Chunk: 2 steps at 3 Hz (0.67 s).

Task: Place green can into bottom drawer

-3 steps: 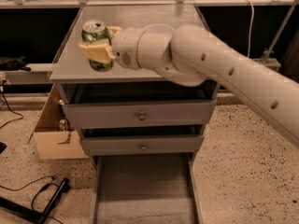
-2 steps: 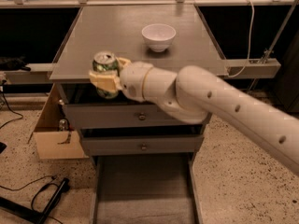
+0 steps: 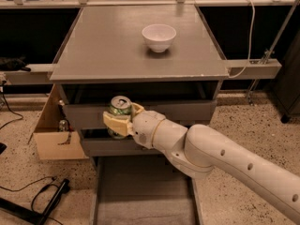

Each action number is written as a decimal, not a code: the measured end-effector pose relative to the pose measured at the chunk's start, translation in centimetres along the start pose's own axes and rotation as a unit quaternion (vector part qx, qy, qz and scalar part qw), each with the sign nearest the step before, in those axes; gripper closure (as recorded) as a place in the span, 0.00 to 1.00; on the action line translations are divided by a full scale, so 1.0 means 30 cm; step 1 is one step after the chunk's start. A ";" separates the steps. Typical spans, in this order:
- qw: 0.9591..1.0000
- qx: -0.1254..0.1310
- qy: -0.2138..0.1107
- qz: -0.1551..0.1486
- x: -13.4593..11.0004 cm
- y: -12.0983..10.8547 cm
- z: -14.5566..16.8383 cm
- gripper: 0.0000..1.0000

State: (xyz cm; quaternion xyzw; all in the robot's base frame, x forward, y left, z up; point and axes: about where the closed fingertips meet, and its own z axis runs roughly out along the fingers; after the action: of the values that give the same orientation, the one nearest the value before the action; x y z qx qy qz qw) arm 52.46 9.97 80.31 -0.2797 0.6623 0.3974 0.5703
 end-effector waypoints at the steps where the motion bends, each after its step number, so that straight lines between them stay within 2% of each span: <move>1: 1.000 -0.003 0.002 -0.001 0.005 0.000 0.005 1.00; 2: 1.000 -0.022 0.021 -0.005 0.048 -0.020 0.048 1.00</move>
Offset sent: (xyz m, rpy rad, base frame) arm 0.0229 0.0180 -0.0353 -0.0653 0.0245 0.1047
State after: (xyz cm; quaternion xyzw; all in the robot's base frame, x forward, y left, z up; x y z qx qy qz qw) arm 53.44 11.00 78.73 -0.3035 0.6635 0.4036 0.5520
